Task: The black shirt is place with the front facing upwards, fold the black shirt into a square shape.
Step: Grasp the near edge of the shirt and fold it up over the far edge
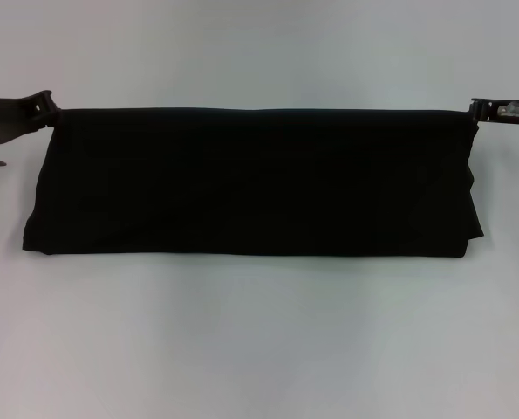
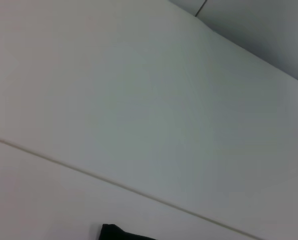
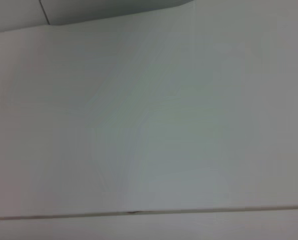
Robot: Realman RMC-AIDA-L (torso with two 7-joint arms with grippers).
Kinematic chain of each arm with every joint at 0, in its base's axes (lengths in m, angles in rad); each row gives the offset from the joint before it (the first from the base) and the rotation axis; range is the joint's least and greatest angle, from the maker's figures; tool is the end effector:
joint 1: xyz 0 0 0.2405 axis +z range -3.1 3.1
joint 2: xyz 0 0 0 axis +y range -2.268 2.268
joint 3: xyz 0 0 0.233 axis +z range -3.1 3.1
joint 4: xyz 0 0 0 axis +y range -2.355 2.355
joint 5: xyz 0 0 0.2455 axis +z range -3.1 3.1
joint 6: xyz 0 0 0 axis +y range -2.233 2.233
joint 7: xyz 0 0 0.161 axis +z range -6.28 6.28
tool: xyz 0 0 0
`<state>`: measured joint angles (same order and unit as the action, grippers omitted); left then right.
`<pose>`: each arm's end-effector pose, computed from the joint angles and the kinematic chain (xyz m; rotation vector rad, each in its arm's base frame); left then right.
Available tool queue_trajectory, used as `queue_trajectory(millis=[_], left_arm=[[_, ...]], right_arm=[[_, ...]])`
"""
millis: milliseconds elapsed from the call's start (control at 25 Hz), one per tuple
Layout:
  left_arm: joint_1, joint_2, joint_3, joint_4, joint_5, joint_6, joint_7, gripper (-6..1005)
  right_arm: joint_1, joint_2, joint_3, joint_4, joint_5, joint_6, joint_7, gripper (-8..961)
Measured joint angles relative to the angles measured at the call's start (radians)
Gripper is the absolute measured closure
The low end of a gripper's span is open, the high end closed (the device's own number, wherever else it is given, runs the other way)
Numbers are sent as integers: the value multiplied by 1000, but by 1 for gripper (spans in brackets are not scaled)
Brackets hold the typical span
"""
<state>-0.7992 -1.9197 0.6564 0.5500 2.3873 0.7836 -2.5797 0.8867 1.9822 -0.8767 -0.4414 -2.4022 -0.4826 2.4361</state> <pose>-0.2972 0.4966 0.0840 -1.6702 -1.5664 -0.4624 0.2669 0.5192 0.0300 -1.8060 1.2114 0.2482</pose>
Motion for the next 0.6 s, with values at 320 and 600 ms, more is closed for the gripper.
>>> queue_trajectory(millis=[320,600], left_arm=[[-11,0,0,0,0,-5,-5,998],[-12,-6,-8,1,-8,-19,-9,998]], right_arm=[[6,2,-14,8,0,16,4,862],[32,-9,-11,12,0,4,5,856]])
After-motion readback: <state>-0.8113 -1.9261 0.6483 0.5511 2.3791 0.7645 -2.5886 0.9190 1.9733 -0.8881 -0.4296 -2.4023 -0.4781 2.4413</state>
